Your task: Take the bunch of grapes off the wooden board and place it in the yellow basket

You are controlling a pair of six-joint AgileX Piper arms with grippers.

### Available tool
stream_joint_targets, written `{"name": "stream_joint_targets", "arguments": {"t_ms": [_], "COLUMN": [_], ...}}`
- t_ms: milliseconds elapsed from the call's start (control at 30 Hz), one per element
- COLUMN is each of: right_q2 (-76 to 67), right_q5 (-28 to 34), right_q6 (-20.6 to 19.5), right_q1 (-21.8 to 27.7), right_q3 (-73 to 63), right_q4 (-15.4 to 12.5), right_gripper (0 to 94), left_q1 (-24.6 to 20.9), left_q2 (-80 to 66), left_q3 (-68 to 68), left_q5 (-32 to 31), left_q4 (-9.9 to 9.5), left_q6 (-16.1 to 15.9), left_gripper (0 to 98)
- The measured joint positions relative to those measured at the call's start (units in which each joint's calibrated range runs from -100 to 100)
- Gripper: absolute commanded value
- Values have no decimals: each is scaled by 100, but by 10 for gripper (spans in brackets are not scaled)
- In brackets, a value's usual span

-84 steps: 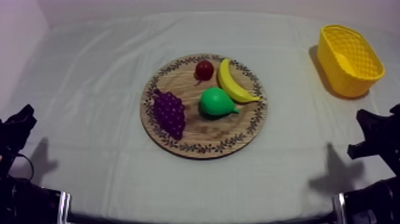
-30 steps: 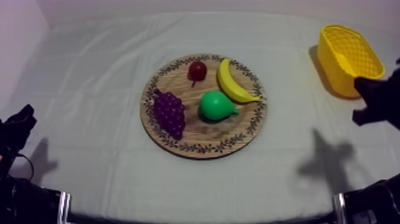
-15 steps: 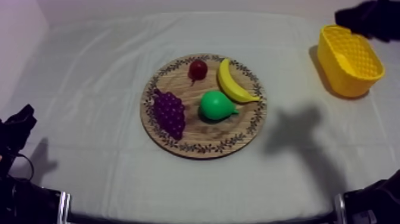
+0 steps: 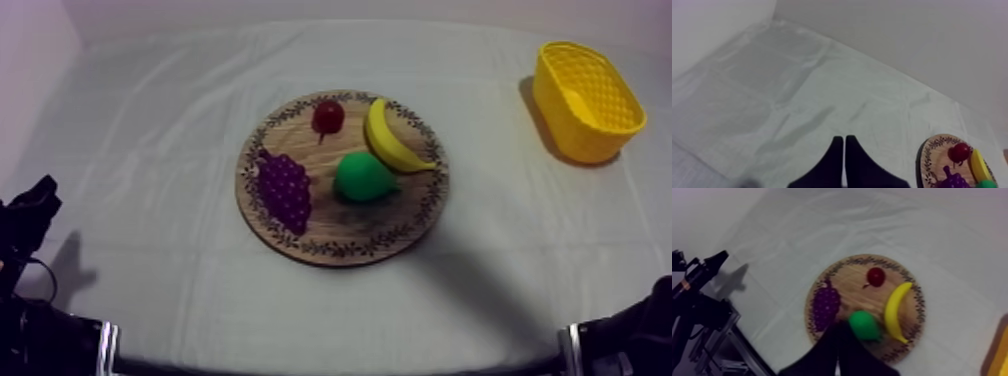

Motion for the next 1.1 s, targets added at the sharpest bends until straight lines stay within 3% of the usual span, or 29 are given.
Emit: {"name": "stream_joint_targets", "arguments": {"t_ms": [333,567,933,1000,1100], "right_q2": [1178,2365,3735,3866,3996], "right_q5": [81,433,548,529,493], "right_q6": [-753,-1185,-1399,-1399,-1403], "right_q1": [-651,-688,-623,-615,-615], "right_q3": [-777,-1565,-2243,-2243,-2243], "right_q4": [279,357,277,288,316], "right_gripper": [11,19,32,97,325], "left_q1": [0,0,0,0,0], "left_q2": [0,0,0,0,0], "left_q3": [0,0,0,0,0], "left_q5": [0,0,0,0,0], "left_q4": [0,0,0,0,0], "left_q6": [0,0,0,0,0], "left_gripper": [1,1,1,1,1]}}
